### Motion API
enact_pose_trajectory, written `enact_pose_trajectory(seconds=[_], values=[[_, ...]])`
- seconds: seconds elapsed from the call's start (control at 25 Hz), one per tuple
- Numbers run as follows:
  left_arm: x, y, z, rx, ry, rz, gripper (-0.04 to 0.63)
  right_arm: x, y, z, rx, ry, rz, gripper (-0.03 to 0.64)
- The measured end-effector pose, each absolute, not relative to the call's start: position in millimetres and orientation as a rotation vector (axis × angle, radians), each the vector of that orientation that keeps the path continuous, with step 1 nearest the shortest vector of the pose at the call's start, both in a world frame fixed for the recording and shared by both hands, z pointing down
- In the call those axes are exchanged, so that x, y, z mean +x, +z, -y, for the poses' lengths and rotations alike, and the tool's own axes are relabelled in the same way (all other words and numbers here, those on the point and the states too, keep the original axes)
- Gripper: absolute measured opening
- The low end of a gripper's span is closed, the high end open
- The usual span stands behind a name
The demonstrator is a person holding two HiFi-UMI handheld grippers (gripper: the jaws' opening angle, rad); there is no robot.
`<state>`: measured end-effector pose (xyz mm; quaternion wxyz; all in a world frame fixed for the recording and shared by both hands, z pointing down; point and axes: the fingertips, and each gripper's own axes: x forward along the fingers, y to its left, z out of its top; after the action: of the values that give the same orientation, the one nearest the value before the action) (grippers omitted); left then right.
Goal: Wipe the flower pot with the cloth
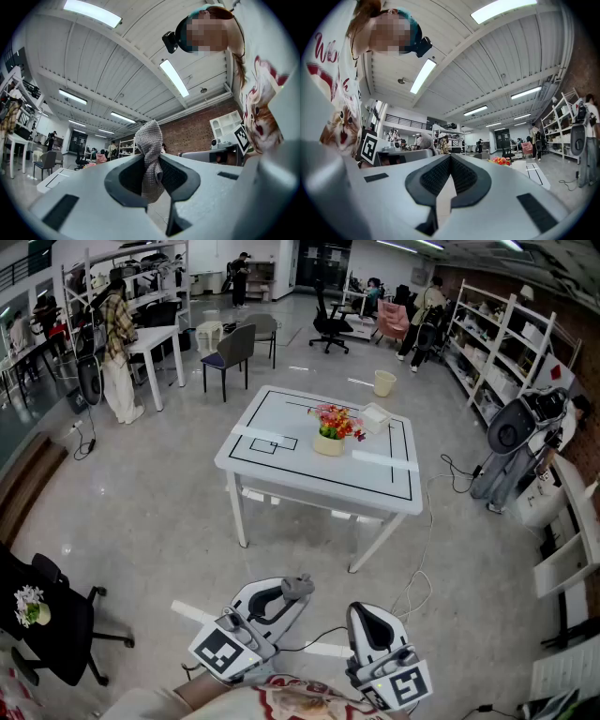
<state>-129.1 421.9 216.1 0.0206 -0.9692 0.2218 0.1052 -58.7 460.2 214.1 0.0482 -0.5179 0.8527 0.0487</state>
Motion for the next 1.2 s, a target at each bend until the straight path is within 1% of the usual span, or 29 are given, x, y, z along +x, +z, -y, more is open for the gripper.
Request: enact_pose_trajectory(seconds=[0.16,0.44,0.64,1.2], values=[[-133,211,-417,-2.996,0.335,-0.686,0.054,-64,217,-455,-1.594,0.035,-2.603,-0.002],[-135,211,-409,-2.997,0.347,-0.662,0.054,-69,217,-447,-1.609,0.064,-2.604,-0.002],[-140,211,-401,-2.998,0.355,-0.654,0.054,-72,221,-439,-1.633,0.024,-2.59,-0.002],[-166,216,-361,-3.024,0.358,-0.62,0.054,-104,228,-398,-1.641,0.018,-2.581,-0.002]])
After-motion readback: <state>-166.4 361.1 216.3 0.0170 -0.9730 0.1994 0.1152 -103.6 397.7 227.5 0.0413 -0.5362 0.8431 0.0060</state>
